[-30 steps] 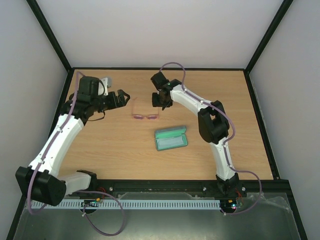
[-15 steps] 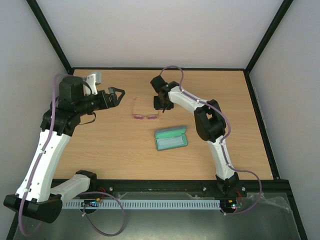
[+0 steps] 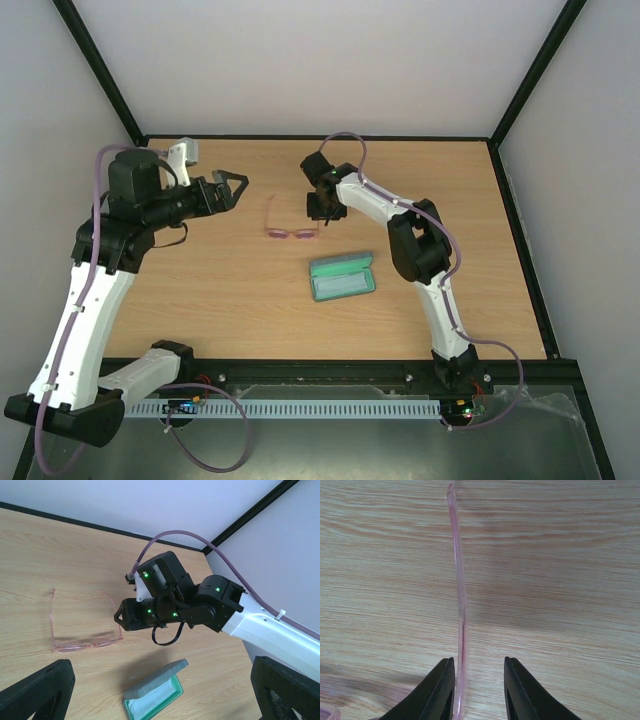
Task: Organize the sunglasses
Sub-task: Pick up the sunglasses from the center of the board.
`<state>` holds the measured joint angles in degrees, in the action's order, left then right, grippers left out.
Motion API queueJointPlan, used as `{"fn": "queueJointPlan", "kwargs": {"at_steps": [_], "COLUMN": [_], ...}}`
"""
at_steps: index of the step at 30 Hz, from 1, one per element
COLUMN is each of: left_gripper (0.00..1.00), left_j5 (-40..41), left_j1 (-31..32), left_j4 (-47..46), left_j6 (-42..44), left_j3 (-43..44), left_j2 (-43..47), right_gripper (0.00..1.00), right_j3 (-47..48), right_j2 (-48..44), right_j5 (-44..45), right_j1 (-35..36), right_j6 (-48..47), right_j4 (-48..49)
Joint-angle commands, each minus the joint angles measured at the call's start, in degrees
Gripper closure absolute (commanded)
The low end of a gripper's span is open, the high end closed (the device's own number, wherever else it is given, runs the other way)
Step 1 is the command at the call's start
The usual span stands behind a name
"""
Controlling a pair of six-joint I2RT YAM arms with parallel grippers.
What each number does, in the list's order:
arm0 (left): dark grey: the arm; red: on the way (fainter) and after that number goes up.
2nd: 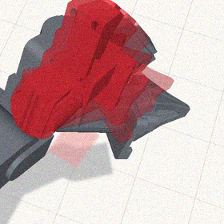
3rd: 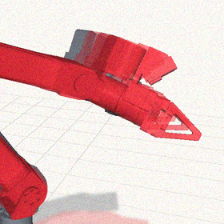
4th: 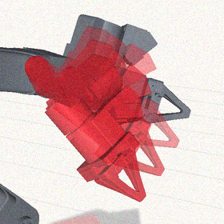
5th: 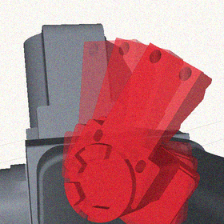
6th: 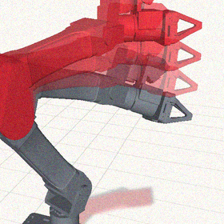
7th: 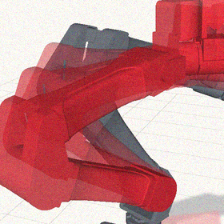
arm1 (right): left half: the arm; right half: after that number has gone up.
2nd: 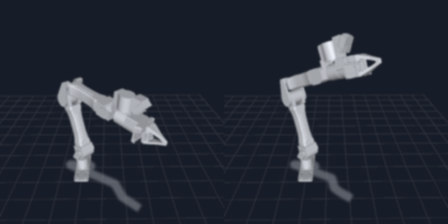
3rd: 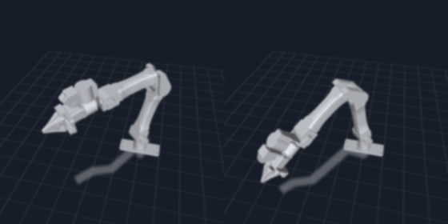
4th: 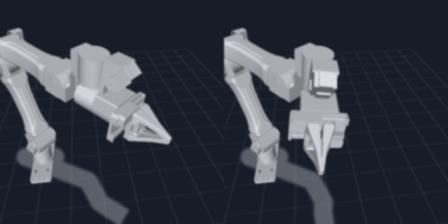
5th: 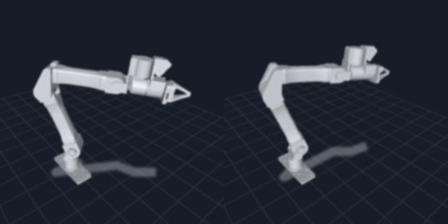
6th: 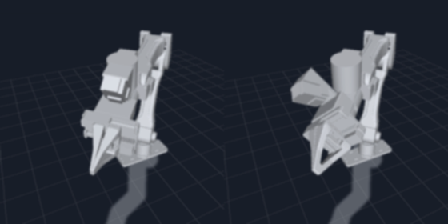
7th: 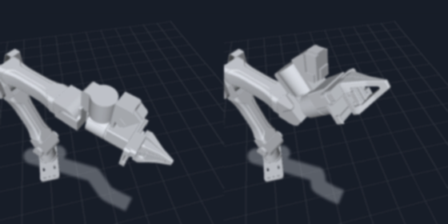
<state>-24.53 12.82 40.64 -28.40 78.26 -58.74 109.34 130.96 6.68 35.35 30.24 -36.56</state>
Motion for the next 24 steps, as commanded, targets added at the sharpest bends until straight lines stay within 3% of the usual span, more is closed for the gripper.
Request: {"fn": "queueJointPlan", "kwargs": {"at_steps": [1, 9, 15, 24], "left_gripper": [0.01, 0.01, 0.01, 0.01], "left_j5": [-1.05, -1.12, -1.13, -1.06], "left_j1": [-0.34, -0.34, -0.34, -0.36], "left_j4": [-0.04, -0.65, -1.29, -3.58], "left_j6": [-0.2, -0.16, 0.13, 0.82], "left_j3": [-0.85, -2.0, -4.13, -11.35], "left_j2": [0.17, 0.13, 0.02, -0.57], "right_gripper": [0.72, 0.74, 0.97, 0.99], "right_j3": [1.78, 3.5, 3.33, 3.06], "right_j2": [1.85, 3.88, 3.5, -2.78], "right_j5": [-0.67, -0.95, -0.8, 1.58], "right_j1": [0.5, 1.03, 1.03, 1.08], "right_j6": [0.52, 0.6, 0.52, -1.82], "right_j4": [-2.22, -2.74, -2.85, -3.82]}}
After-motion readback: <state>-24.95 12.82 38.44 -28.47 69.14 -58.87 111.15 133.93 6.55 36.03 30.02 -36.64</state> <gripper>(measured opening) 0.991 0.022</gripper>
